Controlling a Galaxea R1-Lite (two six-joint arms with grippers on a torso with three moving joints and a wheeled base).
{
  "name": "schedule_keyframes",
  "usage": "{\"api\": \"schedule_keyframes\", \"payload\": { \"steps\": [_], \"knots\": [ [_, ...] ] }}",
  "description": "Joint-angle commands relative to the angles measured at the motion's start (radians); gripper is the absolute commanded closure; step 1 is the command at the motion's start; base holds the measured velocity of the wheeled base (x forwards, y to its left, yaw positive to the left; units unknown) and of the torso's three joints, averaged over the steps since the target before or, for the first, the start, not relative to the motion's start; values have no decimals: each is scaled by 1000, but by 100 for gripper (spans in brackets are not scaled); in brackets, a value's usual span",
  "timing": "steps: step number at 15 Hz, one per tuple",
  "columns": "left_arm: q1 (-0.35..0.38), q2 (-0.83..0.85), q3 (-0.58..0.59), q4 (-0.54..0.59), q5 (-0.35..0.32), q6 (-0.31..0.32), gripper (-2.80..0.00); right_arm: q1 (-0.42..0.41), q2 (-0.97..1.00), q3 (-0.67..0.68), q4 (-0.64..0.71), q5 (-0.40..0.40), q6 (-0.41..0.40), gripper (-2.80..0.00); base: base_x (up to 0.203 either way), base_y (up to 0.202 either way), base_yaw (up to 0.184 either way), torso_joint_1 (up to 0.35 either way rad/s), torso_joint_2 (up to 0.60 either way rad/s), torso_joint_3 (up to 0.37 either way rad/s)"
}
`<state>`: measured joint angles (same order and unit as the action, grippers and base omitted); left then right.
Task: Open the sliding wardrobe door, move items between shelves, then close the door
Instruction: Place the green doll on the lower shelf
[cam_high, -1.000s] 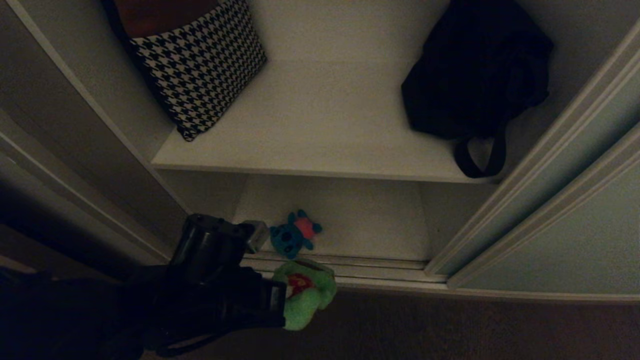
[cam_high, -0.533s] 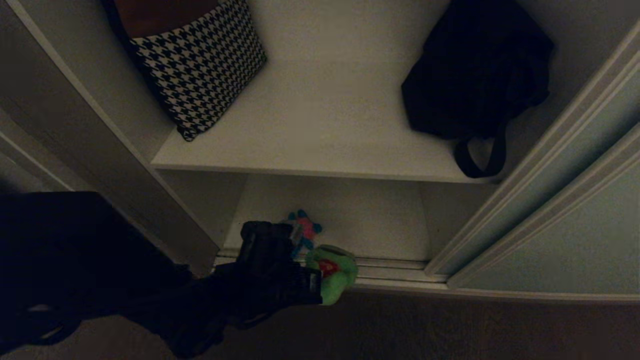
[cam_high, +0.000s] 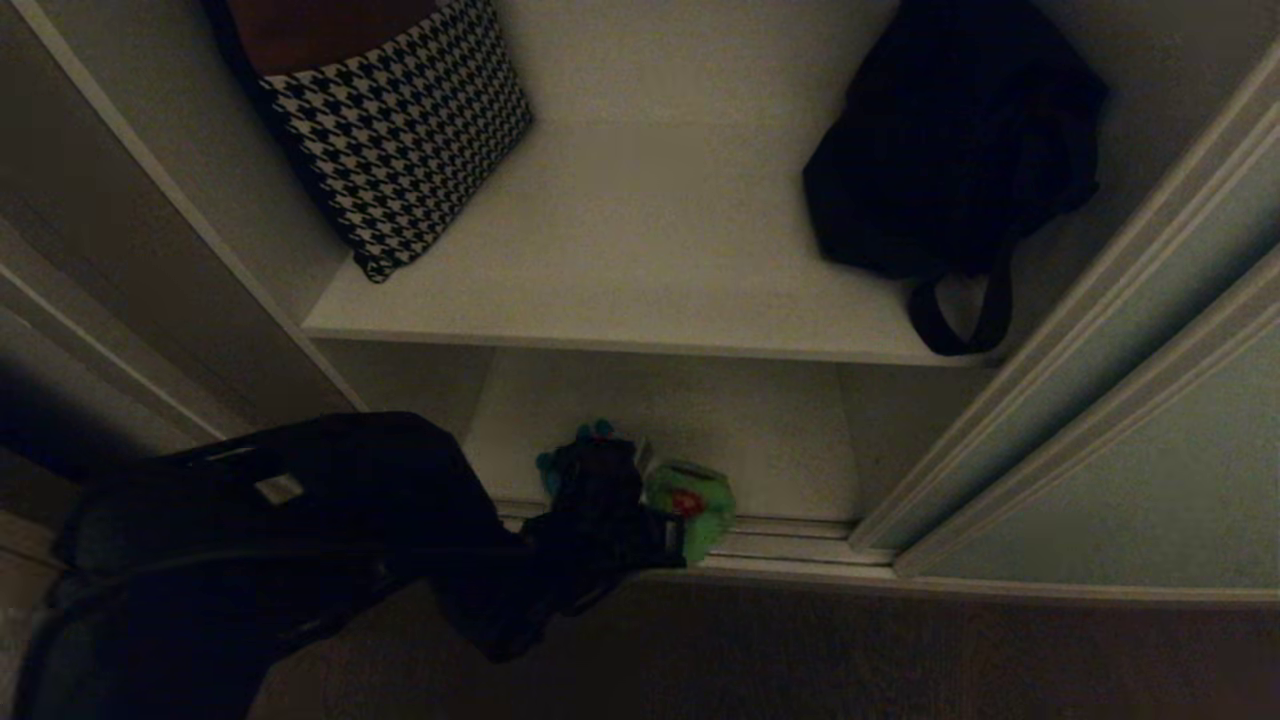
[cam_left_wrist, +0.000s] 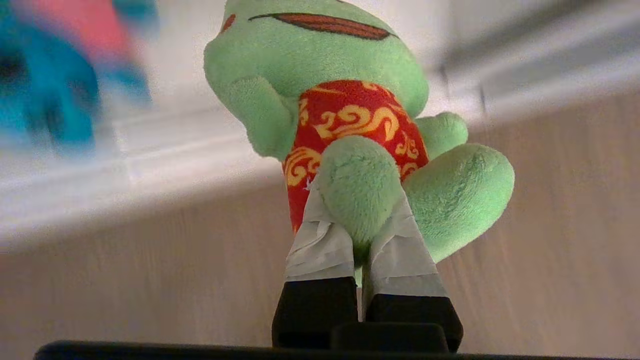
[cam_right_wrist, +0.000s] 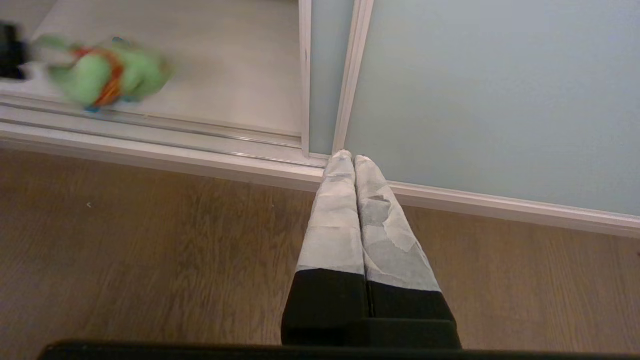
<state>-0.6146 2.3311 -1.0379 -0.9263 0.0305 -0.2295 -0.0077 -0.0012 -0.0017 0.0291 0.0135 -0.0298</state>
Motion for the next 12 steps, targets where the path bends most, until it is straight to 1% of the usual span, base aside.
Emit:
{"api": "schedule_keyframes", "payload": {
  "steps": [1,2,5,7,9,12],
  "knots": [
    [2,128,-99,-116,41,58,0,0,0,0,0,0,-1,0,0,0,0,0,0,0],
    [3,149,-118,-140,48,80,0,0,0,0,0,0,-1,0,0,0,0,0,0,0],
    [8,207,-177,-147,51,88,0,0,0,0,0,0,-1,0,0,0,0,0,0,0],
    [14,220,-194,-147,44,89,0,0,0,0,0,0,-1,0,0,0,0,0,0,0],
    [25,259,-273,-150,45,107,0,0,0,0,0,0,-1,0,0,0,0,0,0,0],
    [43,311,-376,-153,44,152,0,0,0,0,0,0,-1,0,0,0,0,0,0,0]
  ]
}}
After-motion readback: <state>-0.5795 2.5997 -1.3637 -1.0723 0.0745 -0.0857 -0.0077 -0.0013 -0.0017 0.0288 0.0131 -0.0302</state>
